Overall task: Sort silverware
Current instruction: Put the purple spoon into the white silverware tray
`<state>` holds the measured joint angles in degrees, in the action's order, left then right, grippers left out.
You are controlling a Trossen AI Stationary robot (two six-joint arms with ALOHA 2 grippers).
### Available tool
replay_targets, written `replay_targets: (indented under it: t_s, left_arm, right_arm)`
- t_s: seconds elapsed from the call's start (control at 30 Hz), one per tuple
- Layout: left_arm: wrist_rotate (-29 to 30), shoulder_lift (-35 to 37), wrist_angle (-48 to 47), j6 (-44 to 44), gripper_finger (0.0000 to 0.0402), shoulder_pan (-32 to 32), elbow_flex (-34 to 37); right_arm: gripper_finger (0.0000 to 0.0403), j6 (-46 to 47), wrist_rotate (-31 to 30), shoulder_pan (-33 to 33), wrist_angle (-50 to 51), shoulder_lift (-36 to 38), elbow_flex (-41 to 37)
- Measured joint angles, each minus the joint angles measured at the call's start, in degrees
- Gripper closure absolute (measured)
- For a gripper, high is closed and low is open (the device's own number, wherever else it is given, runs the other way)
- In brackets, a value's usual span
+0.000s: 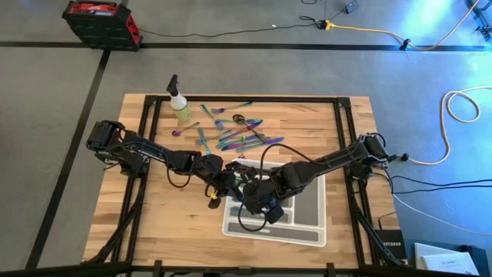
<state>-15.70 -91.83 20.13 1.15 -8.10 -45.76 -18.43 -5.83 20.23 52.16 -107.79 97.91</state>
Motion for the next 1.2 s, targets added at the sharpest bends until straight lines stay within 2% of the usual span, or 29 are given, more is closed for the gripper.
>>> replay_targets:
  t_s: [0.27, 0.5, 0.7, 0.8, 1.0, 1.2]
  left_arm:
    - [1.0, 0.0, -0.6, -0.1, 0.0401, 0.0, 0.0]
    - [1.4, 0.0, -2.0, 0.0, 0.0402, 1.1, 0.0]
    - [2.4, 0.0, -2.3, -0.5, 0.0401, 1.3, 0.0]
    - [3.1, 0.0, -3.9, -2.7, 0.0401, 2.2, 0.0]
    - [11.1, 0.0, -4.9, -4.8, 0.0401, 2.6, 0.0]
    - [14.8, 0.0, -4.8, -6.7, 0.0401, 3.3, 0.0]
  right_arm:
    - [0.0309, 2.0, -1.2, 0.0, -1.1, 0.0, 0.2]
    - [0.0288, 5.9, -1.7, 0.4, 3.2, 0.0, 5.1]
    - [0.0288, 8.8, -9.3, 2.5, 13.5, 0.0, 11.2]
    - [0.0288, 11.7, -11.2, 4.0, 19.0, 0.1, 13.3]
    - [0.0288, 21.6, -17.5, 7.8, 26.4, 0.1, 13.6]
    - [0.0288, 32.0, -21.4, 12.6, 27.0, 0.1, 13.0]
